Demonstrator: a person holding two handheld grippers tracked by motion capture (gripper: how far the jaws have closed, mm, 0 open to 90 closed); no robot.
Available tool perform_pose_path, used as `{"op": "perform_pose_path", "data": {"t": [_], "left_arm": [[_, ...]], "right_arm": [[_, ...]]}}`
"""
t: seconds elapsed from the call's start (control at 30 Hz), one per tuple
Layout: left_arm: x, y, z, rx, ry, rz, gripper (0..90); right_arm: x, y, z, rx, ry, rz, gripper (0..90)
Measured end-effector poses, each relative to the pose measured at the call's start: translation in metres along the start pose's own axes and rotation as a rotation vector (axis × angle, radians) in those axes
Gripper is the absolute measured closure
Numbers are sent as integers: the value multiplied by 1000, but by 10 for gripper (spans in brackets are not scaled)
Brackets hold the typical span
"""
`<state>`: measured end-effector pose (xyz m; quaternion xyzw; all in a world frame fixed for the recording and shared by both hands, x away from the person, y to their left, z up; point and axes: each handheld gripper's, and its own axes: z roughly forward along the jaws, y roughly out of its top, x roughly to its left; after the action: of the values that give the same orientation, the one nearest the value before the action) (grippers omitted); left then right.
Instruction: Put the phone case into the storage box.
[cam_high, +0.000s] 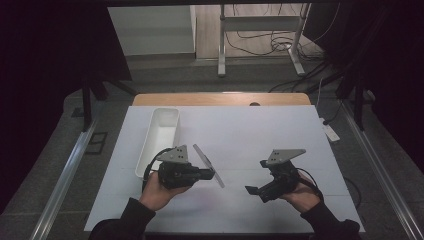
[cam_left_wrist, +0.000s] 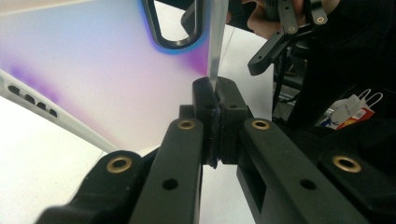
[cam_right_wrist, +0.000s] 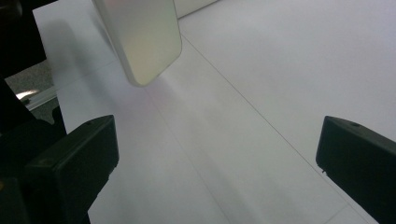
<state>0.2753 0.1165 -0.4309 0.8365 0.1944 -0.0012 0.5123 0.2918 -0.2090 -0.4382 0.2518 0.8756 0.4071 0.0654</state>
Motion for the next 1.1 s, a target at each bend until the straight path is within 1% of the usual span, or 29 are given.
{"op": "perform_pose_path", "data": {"t": [0.27,0.43,0.7,0.97,1.1], "left_arm": [[5,3,0,4,35,-7,879],[7,5,-1,9,55,-6,879],[15,9,-5,8,94,-10,879],[22,11,-8,9,120,-13,879],[26,13,-10,9,140,-15,879]], "right_arm": [[-2,-5,-7,5,-41,8,0],[-3,-7,-11,0,-58,13,0],[-6,-11,-17,-2,-83,27,0],[-6,-16,-23,-1,-100,23,0],[-7,-19,-28,-5,-114,35,0]]}}
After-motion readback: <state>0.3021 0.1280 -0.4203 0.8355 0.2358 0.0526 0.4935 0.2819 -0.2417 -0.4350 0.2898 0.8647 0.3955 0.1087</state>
